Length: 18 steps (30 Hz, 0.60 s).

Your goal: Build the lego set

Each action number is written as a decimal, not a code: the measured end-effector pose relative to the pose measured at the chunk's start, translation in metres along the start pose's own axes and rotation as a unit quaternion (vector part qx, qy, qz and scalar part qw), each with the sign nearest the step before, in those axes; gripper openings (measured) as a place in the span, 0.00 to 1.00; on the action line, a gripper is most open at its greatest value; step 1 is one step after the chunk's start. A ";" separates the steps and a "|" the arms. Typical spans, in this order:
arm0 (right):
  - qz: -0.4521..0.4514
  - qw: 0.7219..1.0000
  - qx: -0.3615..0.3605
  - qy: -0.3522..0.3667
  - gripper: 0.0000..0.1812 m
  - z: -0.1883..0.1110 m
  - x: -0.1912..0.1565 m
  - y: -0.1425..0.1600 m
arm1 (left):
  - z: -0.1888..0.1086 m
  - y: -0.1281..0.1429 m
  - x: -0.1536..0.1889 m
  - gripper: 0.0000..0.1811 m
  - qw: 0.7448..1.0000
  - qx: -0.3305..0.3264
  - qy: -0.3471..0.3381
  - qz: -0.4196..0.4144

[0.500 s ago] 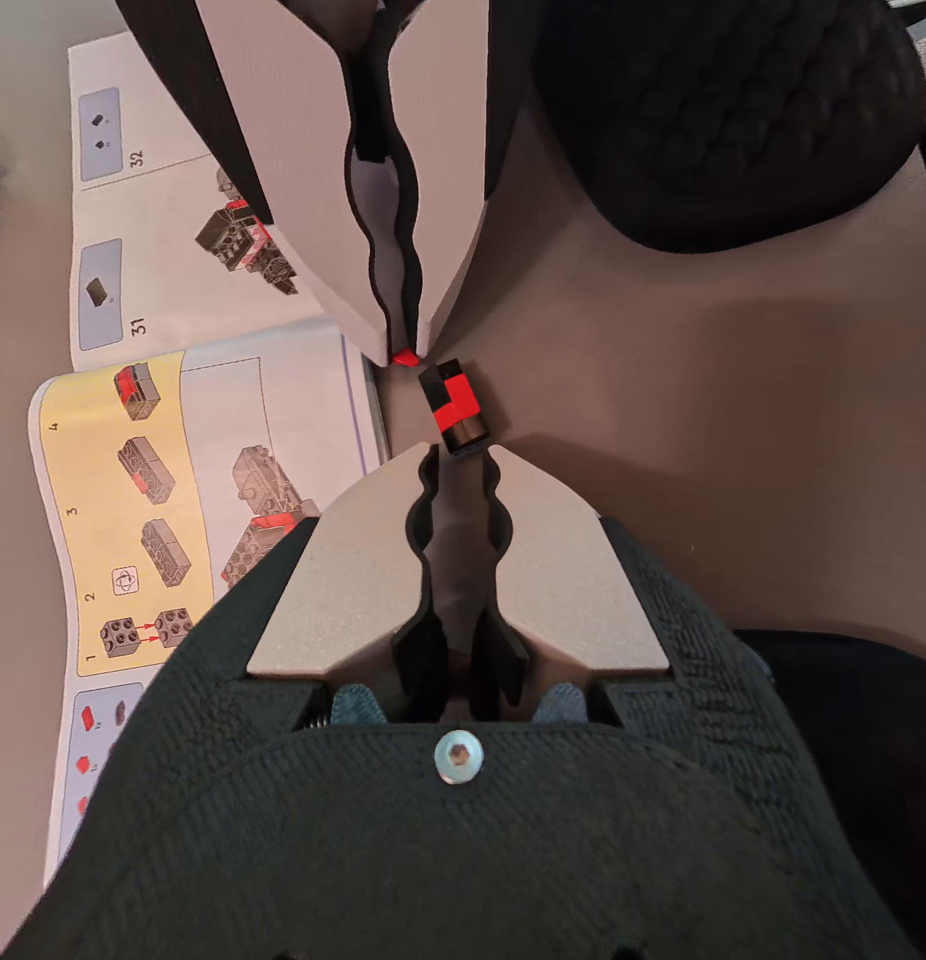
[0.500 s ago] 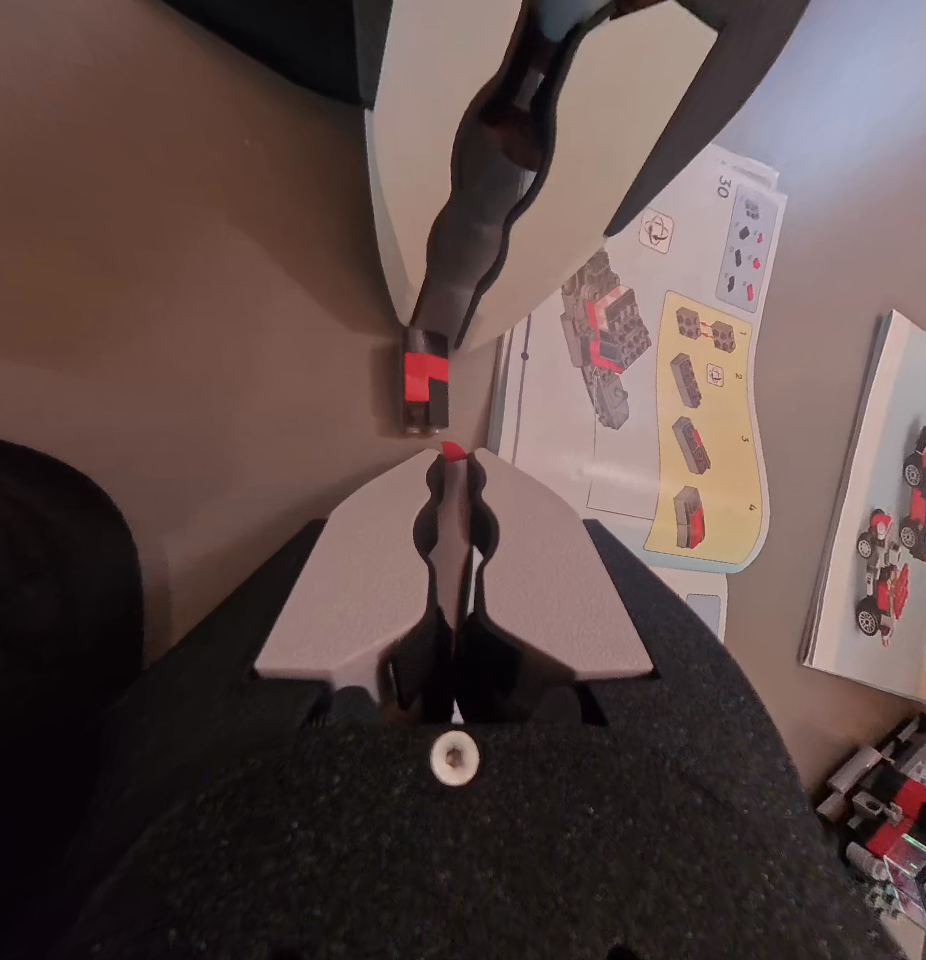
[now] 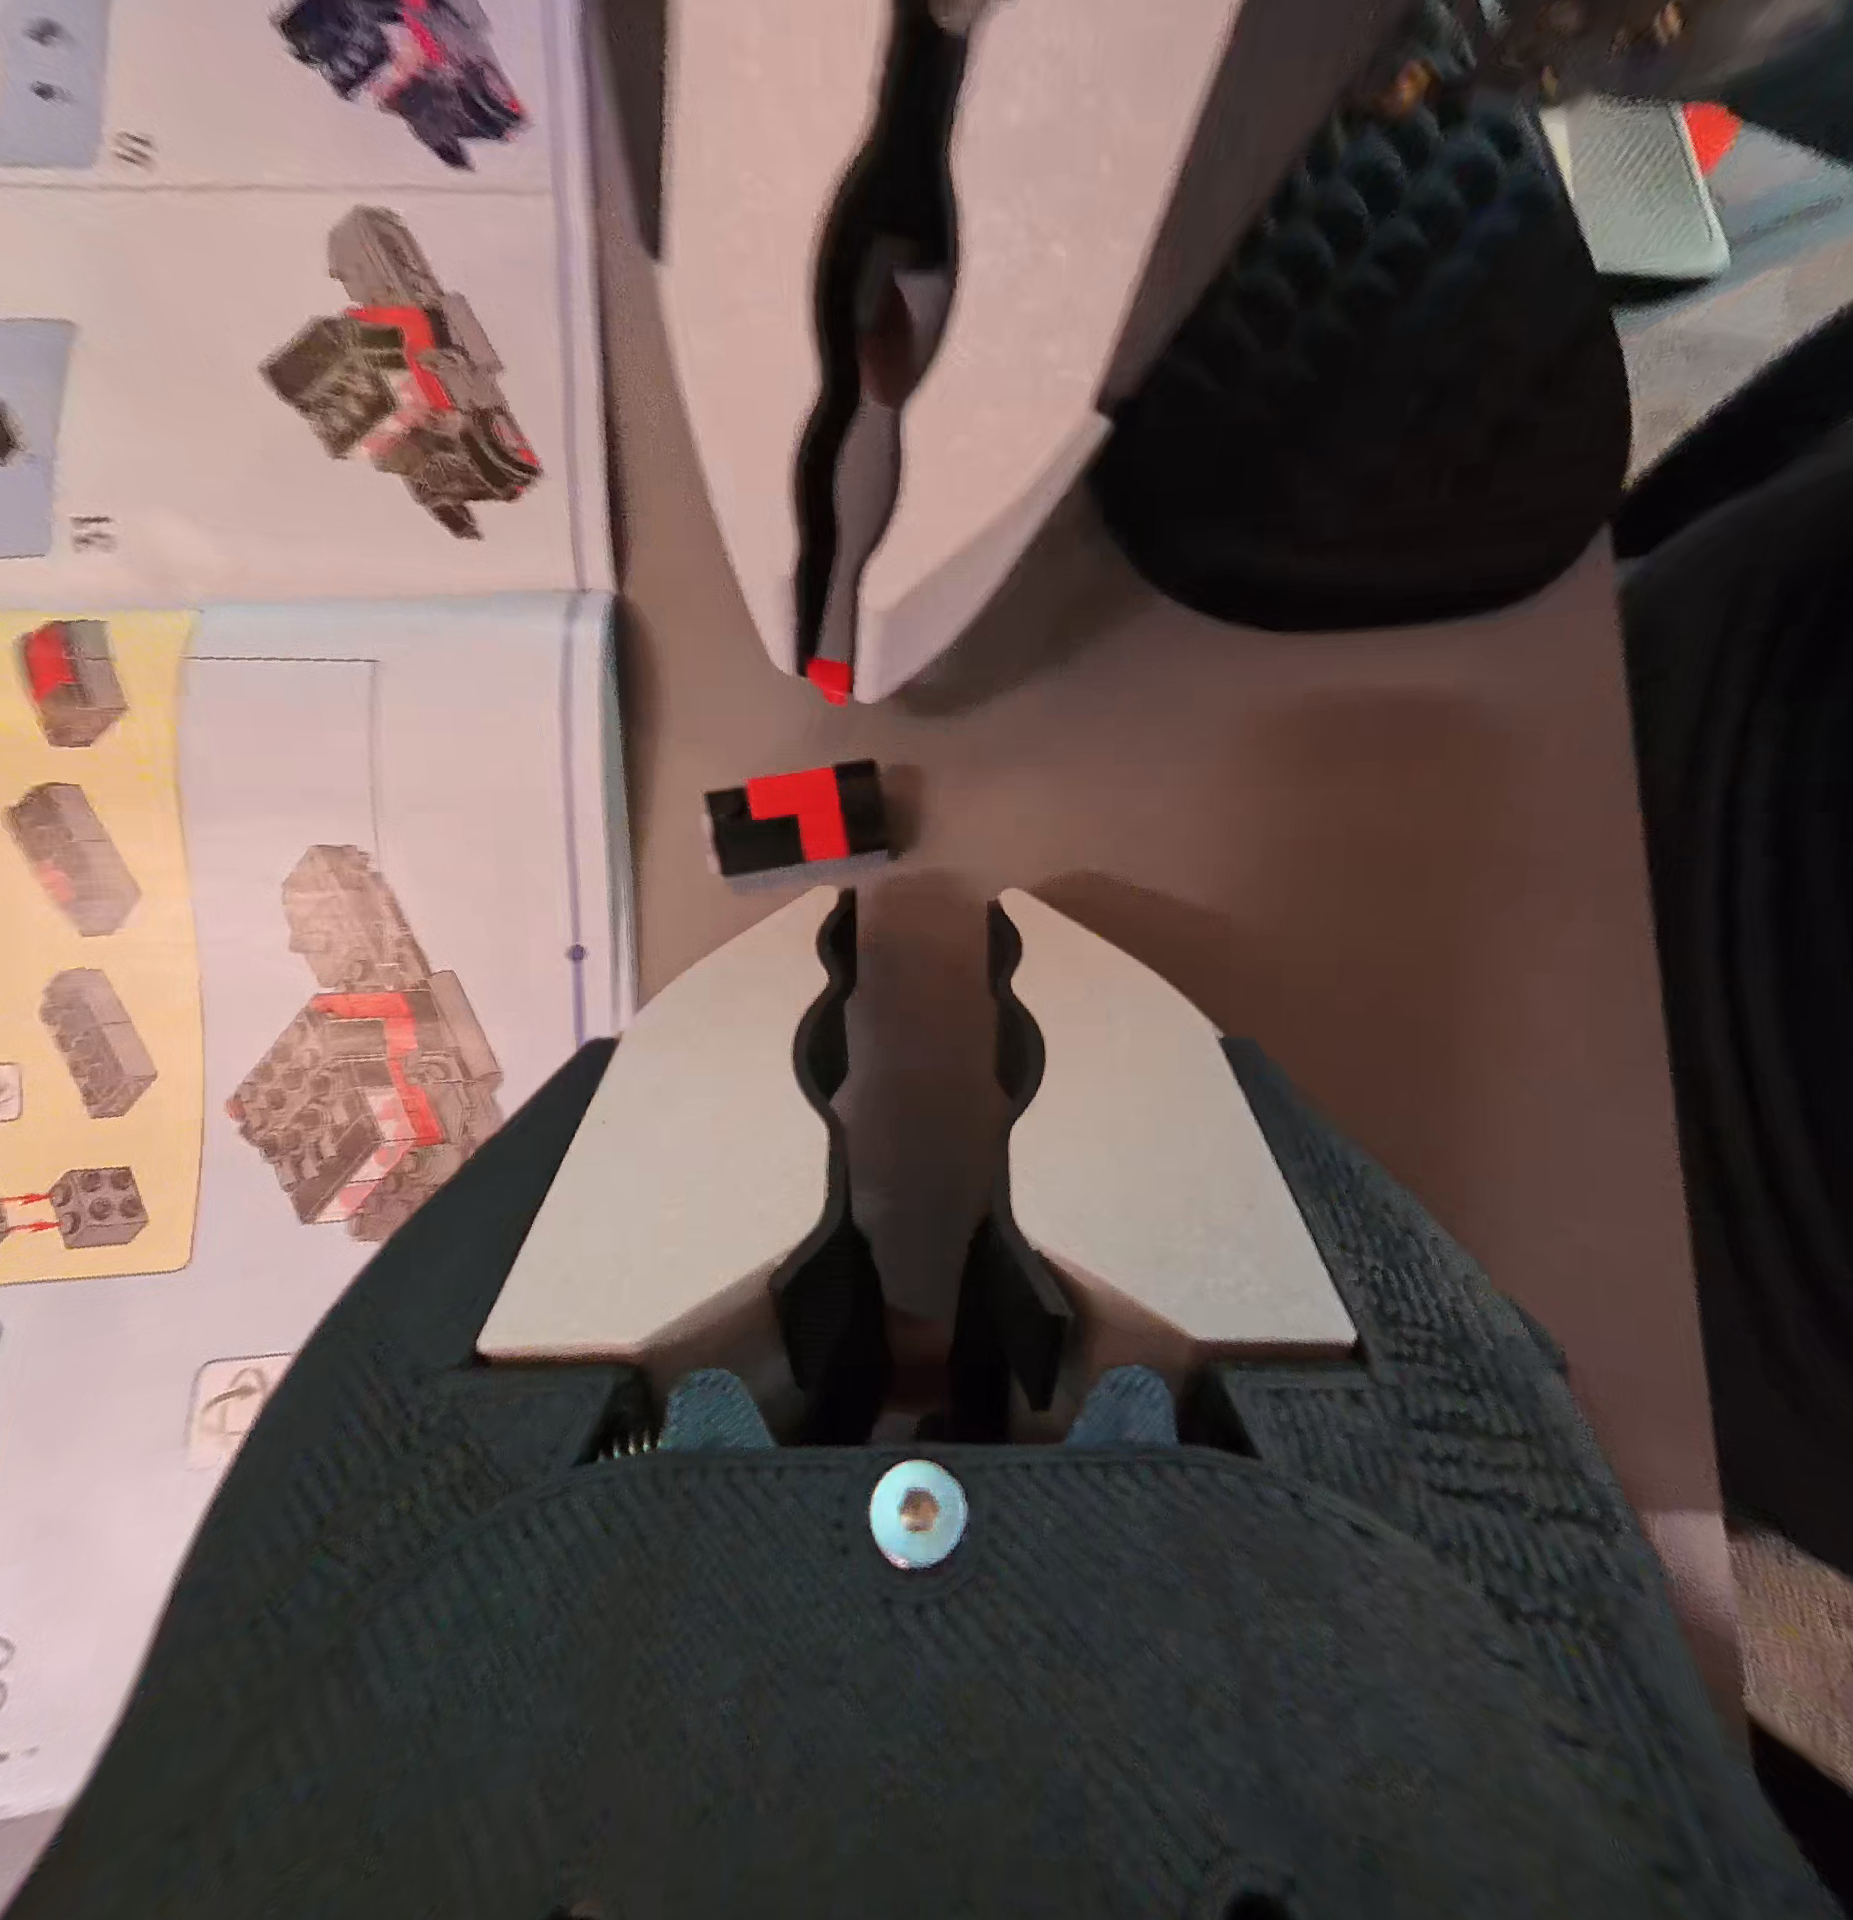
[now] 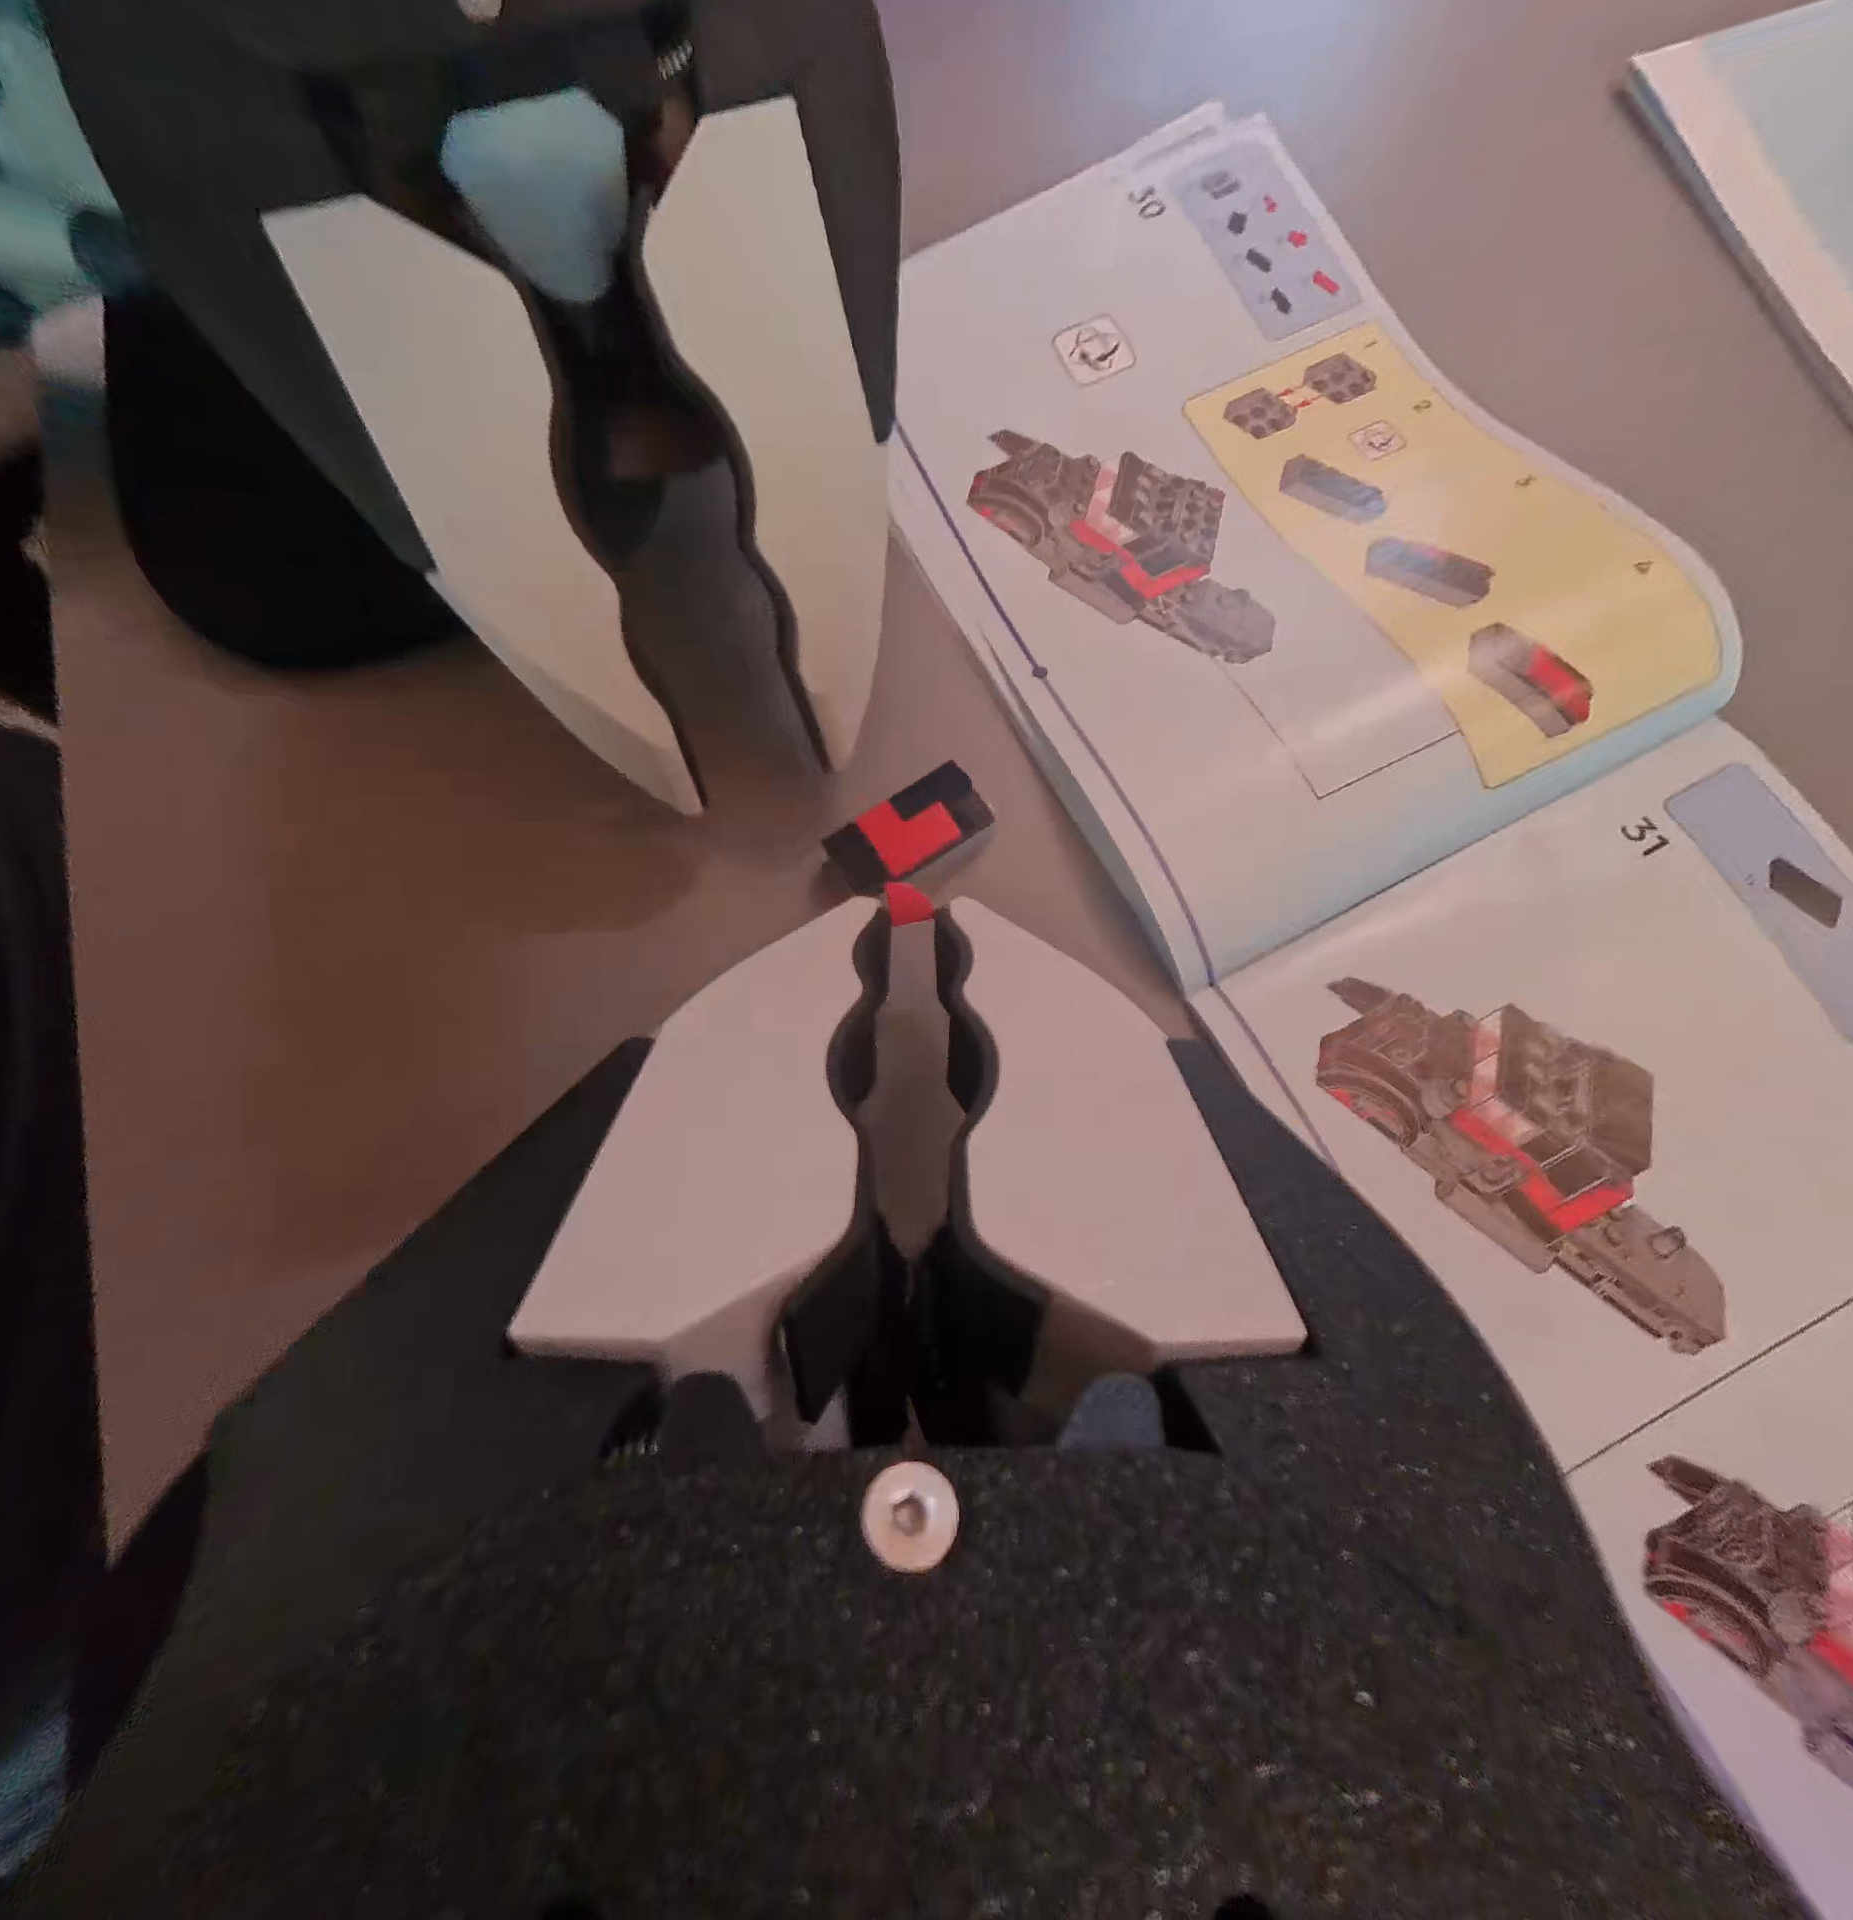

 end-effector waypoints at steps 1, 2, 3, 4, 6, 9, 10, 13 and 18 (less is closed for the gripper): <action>0.009 1.000 0.009 0.007 0.04 0.000 0.000 -0.001 | 0.000 -0.002 -0.004 0.14 1.000 0.010 -0.013 -0.008; 0.011 1.000 0.012 0.014 0.04 0.000 0.002 -0.002 | 0.000 -0.003 -0.009 0.16 0.999 0.013 -0.031 -0.015; 0.008 1.000 0.010 0.018 0.04 0.001 0.005 -0.003 | 0.001 -0.002 -0.014 0.18 0.999 0.010 -0.044 -0.022; 0.006 1.000 0.005 0.020 0.04 0.002 0.007 -0.003 | 0.003 -0.001 -0.017 0.20 0.998 0.006 -0.049 -0.031; -0.001 1.000 0.000 0.013 0.04 0.004 0.010 -0.004 | 0.006 0.000 -0.018 0.21 0.998 0.001 -0.045 -0.040; -0.014 1.000 -0.018 -0.009 0.05 0.008 0.014 -0.005 | 0.010 0.003 -0.019 0.21 0.998 -0.013 -0.054 -0.023; -0.024 0.999 -0.027 -0.016 0.05 0.010 0.015 -0.006 | 0.011 0.003 -0.018 0.21 0.998 -0.013 -0.054 -0.014; -0.081 0.994 -0.042 -0.053 0.05 0.013 0.015 -0.010 | 0.013 0.003 -0.018 0.21 0.999 -0.008 -0.052 0.002; -0.195 0.972 -0.067 -0.113 0.04 0.016 0.020 -0.013 | 0.013 0.001 -0.019 0.28 0.998 0.010 -0.060 0.016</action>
Point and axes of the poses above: each gripper's, where its closed fingertips meet, z out along the fingers, y out of its underside, x = y × z across the jaws, the point moved 5 cm from there along -z, back along the fingers, and after that the axes turned 10 degrees about x, right-handed, at the moved point
